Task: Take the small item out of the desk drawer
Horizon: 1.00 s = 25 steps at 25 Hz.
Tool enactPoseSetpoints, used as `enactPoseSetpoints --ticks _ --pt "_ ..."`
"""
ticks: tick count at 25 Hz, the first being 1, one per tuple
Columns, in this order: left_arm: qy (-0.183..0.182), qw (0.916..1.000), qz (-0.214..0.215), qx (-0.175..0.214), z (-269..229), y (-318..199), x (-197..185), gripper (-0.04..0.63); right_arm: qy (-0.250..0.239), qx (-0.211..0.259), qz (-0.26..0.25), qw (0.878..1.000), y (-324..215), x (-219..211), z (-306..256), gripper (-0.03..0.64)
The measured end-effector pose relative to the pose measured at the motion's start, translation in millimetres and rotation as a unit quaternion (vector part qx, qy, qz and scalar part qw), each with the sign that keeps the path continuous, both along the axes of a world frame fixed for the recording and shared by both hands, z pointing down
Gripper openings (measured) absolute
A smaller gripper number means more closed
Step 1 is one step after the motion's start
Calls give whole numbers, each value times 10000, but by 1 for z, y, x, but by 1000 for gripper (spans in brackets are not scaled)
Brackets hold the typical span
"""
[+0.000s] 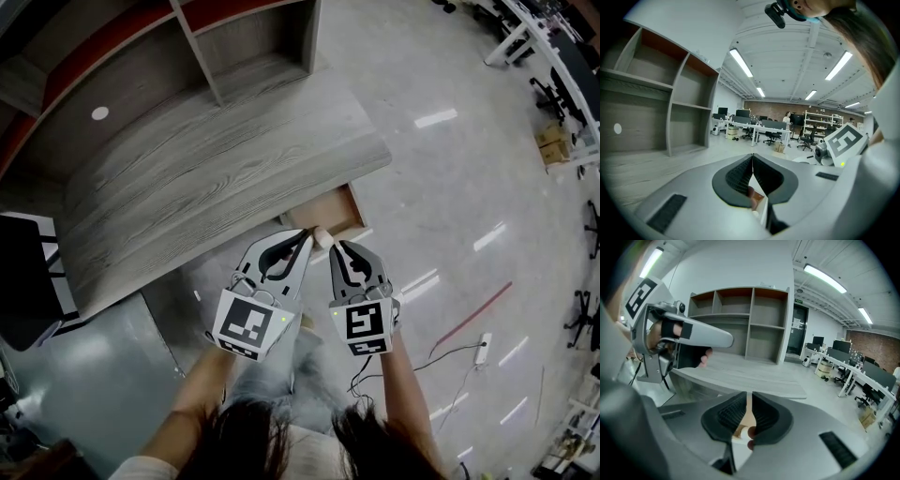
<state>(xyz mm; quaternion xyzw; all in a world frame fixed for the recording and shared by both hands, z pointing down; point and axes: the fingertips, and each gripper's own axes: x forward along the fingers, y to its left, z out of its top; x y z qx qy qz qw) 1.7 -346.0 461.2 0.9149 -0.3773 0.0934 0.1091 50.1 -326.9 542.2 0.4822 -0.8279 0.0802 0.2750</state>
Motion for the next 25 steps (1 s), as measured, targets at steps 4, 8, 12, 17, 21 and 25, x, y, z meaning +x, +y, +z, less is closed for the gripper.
enactPoseSetpoints --ticks 4,8,12,17,21,25 --pt "-14 10000 42 -89 20 -4 3 17 56 -177 -21 9998 -2 1 22 31" --pt "-5 9998 48 -186 39 -11 4 17 148 -371 -19 9992 -7 3 45 31" --pt "7 9996 46 -290 59 -17 6 17 269 -578 -33 9980 -10 6 67 34" --pt "-104 9993 84 -346 86 -25 5 17 334 -822 -55 9960 -12 6 97 69" --pt "-129 9991 89 -383 102 -29 3 17 380 -963 -69 9946 -15 7 116 86" --pt "-155 9987 69 -490 121 -30 -1 17 406 -1129 -81 9927 -16 7 136 103"
